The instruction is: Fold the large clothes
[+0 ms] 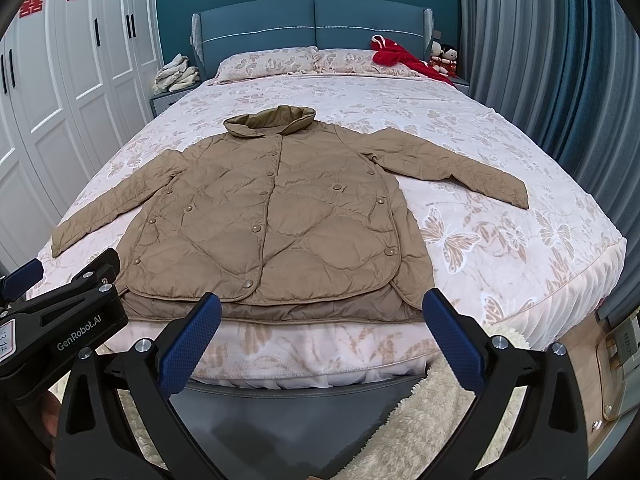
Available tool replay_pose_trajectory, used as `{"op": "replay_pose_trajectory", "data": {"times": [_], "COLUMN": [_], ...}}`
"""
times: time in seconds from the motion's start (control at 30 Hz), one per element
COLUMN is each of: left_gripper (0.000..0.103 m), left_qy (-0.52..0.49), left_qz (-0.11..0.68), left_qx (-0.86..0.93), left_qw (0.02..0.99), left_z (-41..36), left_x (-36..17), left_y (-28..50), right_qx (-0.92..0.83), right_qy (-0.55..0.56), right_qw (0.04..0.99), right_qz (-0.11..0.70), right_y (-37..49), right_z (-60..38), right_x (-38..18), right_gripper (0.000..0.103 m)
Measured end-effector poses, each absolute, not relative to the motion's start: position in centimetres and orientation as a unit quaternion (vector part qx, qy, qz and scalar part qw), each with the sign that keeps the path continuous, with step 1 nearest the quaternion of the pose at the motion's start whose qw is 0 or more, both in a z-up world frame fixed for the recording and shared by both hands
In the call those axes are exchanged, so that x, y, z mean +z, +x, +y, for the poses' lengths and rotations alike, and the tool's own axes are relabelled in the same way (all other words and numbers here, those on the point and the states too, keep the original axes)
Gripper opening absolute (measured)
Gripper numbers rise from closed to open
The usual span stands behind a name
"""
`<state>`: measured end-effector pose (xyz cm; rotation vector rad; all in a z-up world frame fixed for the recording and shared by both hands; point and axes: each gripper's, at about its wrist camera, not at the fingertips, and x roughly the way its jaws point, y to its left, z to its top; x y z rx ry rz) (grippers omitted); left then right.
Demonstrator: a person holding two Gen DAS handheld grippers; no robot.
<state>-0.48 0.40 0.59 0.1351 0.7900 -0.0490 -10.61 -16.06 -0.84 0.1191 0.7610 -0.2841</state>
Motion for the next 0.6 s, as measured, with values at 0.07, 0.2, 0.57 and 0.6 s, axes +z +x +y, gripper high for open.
{"op": "replay_pose_trajectory", "data": {"times": [0.07,0.2,0.57,0.6], "left_gripper": [0.097,0.097,0.097,0.097], "left_qy": [0.066,0.066,0.066,0.067], "left_qz": [0.384,0.384,0.393,0.396], "left_qx": [-0.024,-0.024,-0.023,-0.024], "left_qw": [0.921,0.921,0.917,0.915], "left_z": [0.31,0.32,0.45,0.43], "left_x": [0.52,0.52,0.26,0.07], "left_y": [-0.46,-0.48,-0.19,0.00], "right_qx": [-0.138,-0.138,-0.134,-0.134], "right_qy": [0.058,0.058,0.060,0.060], "right_qw": [0.917,0.917,0.915,0.914], "right_qz": [0.369,0.370,0.376,0.378], "right_y": [-10.56,-10.62,-10.02,-9.89], "right_z": [-15.98,-16.03,-15.68,-15.64], "right_x": [-0.78,-0.88,-1.07,-1.30], "right_gripper": [0.098,0.098,0.098,0.098]}}
